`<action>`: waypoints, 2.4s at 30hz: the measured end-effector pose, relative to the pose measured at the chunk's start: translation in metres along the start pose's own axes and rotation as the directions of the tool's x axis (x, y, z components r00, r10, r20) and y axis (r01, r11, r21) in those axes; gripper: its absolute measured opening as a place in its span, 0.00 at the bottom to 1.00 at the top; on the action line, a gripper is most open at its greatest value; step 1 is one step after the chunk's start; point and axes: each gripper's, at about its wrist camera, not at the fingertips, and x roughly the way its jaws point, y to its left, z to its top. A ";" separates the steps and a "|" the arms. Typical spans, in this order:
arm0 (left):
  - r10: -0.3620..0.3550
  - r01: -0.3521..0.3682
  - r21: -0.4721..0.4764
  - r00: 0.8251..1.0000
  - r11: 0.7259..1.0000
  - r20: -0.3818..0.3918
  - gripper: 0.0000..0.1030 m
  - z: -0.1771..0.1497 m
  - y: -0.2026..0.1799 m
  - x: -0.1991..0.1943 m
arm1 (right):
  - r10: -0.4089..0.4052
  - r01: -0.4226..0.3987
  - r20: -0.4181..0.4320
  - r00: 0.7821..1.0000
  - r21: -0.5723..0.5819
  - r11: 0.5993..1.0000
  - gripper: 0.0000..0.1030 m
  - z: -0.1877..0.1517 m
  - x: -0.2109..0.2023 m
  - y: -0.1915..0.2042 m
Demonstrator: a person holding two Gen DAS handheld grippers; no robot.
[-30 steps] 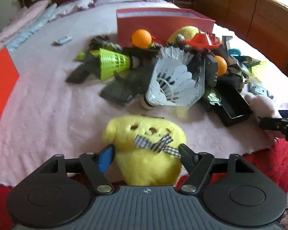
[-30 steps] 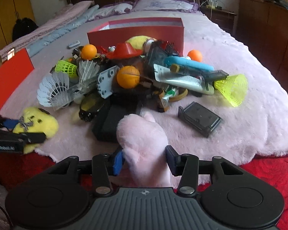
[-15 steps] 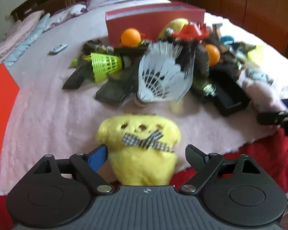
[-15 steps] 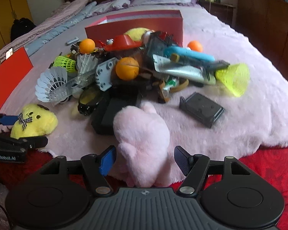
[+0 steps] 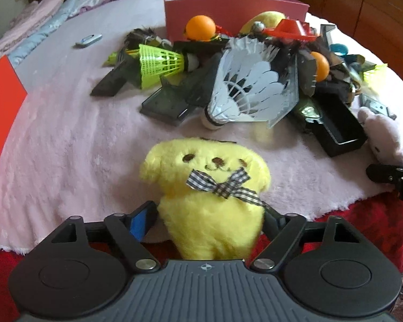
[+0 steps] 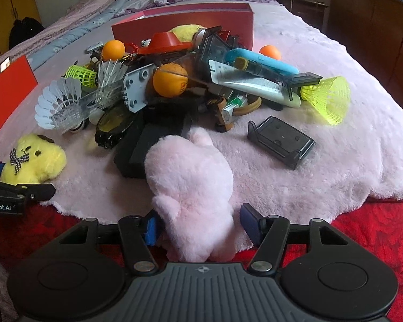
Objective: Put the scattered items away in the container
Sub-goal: 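Carry yellow plush dog in left tool and pink bunny in right tool over red box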
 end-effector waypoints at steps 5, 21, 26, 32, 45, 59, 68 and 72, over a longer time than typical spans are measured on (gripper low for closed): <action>0.025 -0.025 0.001 0.997 1.000 0.075 0.60 -0.001 -0.002 -0.013 | -0.005 0.005 0.011 1.000 -0.021 1.000 0.65 -0.002 0.004 0.002; 0.012 -0.015 0.019 0.986 1.000 0.164 0.57 -0.010 -0.007 -0.031 | -0.051 0.051 0.059 0.997 -0.001 0.999 0.39 -0.006 -0.007 0.011; 0.005 -0.008 0.014 0.972 1.000 0.234 0.57 -0.010 -0.008 -0.054 | -0.043 0.042 0.097 0.994 0.010 0.999 0.36 -0.007 -0.029 0.013; 0.000 0.000 0.001 0.968 1.000 0.250 0.57 -0.006 -0.010 -0.066 | -0.010 0.009 0.127 0.992 0.009 1.000 0.36 -0.008 -0.046 0.015; -0.052 0.061 -0.026 0.964 0.998 0.259 0.57 0.035 -0.009 -0.066 | 0.066 -0.081 0.145 0.987 0.097 0.992 0.36 0.019 -0.047 -0.006; -0.126 0.123 0.029 0.941 0.992 0.313 0.57 0.090 -0.021 -0.058 | 0.093 -0.120 0.204 0.975 0.121 0.985 0.36 0.067 -0.047 -0.006; -0.113 0.106 0.039 0.929 0.994 0.351 0.57 0.133 -0.021 -0.037 | 0.122 -0.154 0.265 0.957 0.104 0.983 0.36 0.119 -0.032 -0.014; -0.112 0.109 0.031 0.924 0.994 0.366 0.57 0.156 -0.020 -0.025 | 0.122 -0.154 0.290 0.949 0.090 0.984 0.36 0.145 -0.023 -0.016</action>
